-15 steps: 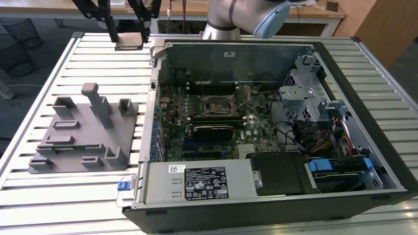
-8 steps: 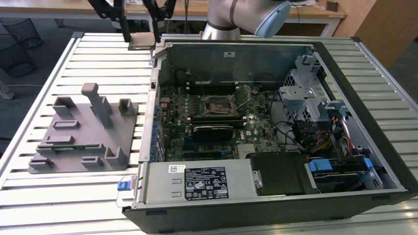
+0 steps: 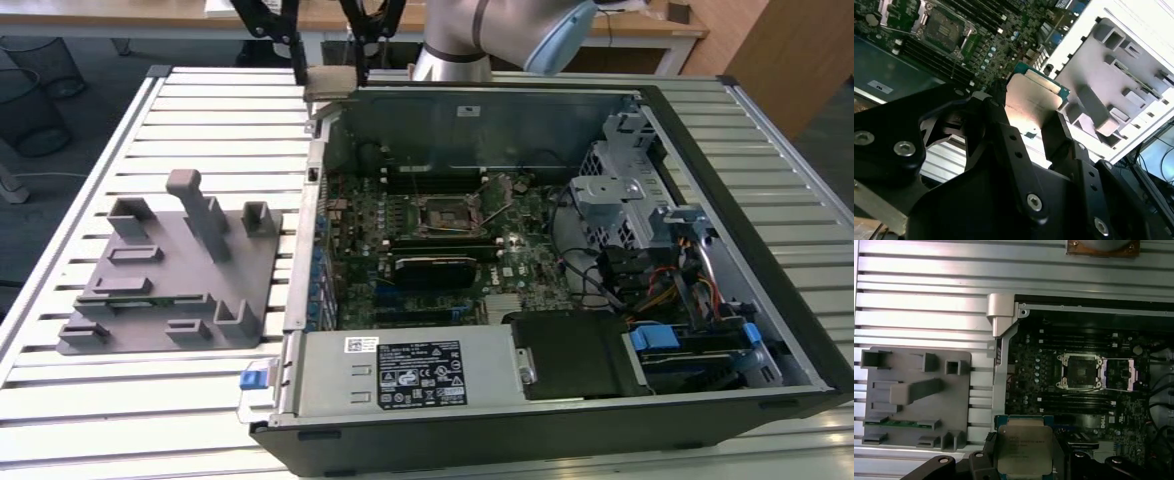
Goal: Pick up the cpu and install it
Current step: 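Pick up the cpu and move it towards the insertion slot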
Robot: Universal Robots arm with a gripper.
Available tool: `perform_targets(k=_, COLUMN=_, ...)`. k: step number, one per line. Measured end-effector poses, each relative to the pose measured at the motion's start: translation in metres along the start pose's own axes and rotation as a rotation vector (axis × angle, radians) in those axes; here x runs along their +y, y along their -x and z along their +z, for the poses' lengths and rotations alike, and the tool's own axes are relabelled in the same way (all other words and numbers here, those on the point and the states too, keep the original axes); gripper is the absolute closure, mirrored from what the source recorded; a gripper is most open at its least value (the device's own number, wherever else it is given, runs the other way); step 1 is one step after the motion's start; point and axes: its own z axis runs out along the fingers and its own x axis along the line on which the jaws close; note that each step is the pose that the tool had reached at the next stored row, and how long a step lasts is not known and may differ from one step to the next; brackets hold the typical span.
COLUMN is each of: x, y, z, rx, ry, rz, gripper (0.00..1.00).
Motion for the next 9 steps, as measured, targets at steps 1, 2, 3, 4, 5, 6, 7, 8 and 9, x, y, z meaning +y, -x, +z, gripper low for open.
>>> perform_targets(k=1, x=0.0004, y=0.0041, z=0.0001, rx=-0.0001, ry=0.0001, rz=0.000, gripper=0.47)
perform_targets(k=2, x=0.0014, y=0.0080, z=0.0003, rx=-0.0001, ry=0.0002, rz=0.000, gripper=0.47)
perform_targets(k=3, x=0.0033, y=0.0112, z=0.0003, rx=-0.0001, ry=0.0001, rz=0.000, gripper=0.47)
perform_targets(k=4, x=0.0053, y=0.0139, z=0.0005, rx=-0.0001, ry=0.0001, rz=0.000, gripper=0.47)
perform_targets(k=5, x=0.0075, y=0.0162, z=0.0006, rx=0.0000, ry=0.0001, rz=0.000, gripper=0.47)
perform_targets(k=6, x=0.0097, y=0.0185, z=0.0007, rx=0.0000, ry=0.0001, rz=0.000, gripper=0.47)
perform_targets(k=7, x=0.0119, y=0.0209, z=0.0009, rx=-0.0001, ry=0.0001, rz=0.000, gripper=0.47)
perform_targets(k=8, x=0.0138, y=0.0237, z=0.0010, rx=0.0000, ry=0.0000, rz=0.000, gripper=0.47)
perform_targets(k=9, x=0.0147, y=0.0266, z=0.0012, rx=-0.0001, ry=0.0002, rz=0.000, gripper=0.47)
